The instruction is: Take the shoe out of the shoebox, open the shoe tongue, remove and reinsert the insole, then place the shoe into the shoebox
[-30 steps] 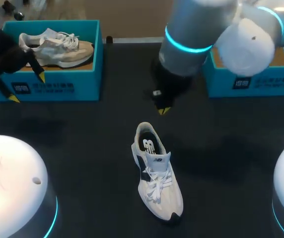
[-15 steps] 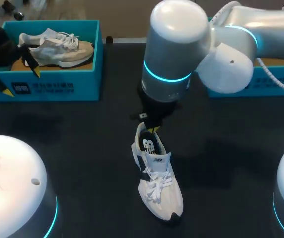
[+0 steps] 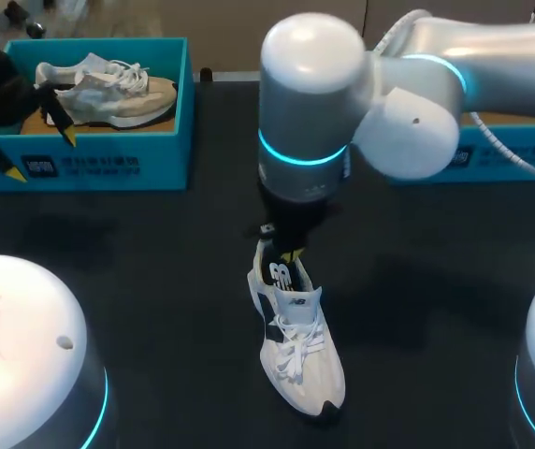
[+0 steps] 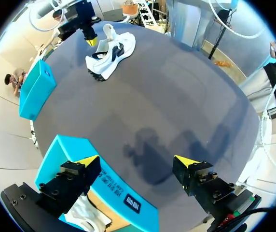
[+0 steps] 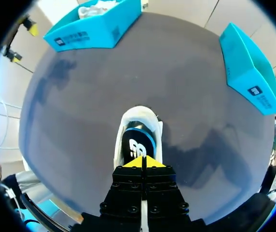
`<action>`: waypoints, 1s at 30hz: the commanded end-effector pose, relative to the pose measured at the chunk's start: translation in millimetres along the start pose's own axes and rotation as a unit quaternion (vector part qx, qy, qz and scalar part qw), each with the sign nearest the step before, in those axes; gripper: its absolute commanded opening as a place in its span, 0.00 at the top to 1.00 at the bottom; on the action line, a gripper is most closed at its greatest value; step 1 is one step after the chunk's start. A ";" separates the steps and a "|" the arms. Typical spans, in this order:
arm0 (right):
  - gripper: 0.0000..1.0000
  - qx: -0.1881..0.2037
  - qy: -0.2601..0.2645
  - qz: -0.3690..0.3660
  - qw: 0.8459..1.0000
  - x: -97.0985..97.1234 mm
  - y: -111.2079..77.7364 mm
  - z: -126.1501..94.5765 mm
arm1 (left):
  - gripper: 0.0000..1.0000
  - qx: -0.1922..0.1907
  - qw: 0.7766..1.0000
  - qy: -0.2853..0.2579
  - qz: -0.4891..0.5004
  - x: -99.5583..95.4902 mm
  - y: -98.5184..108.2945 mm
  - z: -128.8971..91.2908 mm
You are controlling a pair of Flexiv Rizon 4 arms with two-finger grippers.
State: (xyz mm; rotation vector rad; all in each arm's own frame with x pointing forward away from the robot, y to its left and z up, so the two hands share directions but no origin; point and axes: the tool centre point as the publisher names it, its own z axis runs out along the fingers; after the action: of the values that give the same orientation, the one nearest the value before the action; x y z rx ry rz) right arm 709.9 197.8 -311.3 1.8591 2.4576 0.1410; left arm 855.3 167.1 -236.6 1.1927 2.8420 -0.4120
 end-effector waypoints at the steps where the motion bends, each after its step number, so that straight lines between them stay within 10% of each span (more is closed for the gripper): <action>1: 1.00 -0.007 -0.014 0.002 1.000 11.6 2.7 16.2 | 0.00 -0.001 1.000 0.001 0.000 0.5 -0.4 -0.3; 30: 1.00 0.024 -0.130 0.050 0.990 1.9 -0.7 62.3 | 0.00 -0.001 1.000 0.001 0.000 0.5 -0.4 -0.3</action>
State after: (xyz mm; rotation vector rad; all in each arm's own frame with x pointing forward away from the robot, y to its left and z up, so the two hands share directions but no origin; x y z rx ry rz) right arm 718.7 202.3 -375.7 1.8872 2.2205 -0.1563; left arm 855.3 167.1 -236.7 1.1927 2.8417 -0.4127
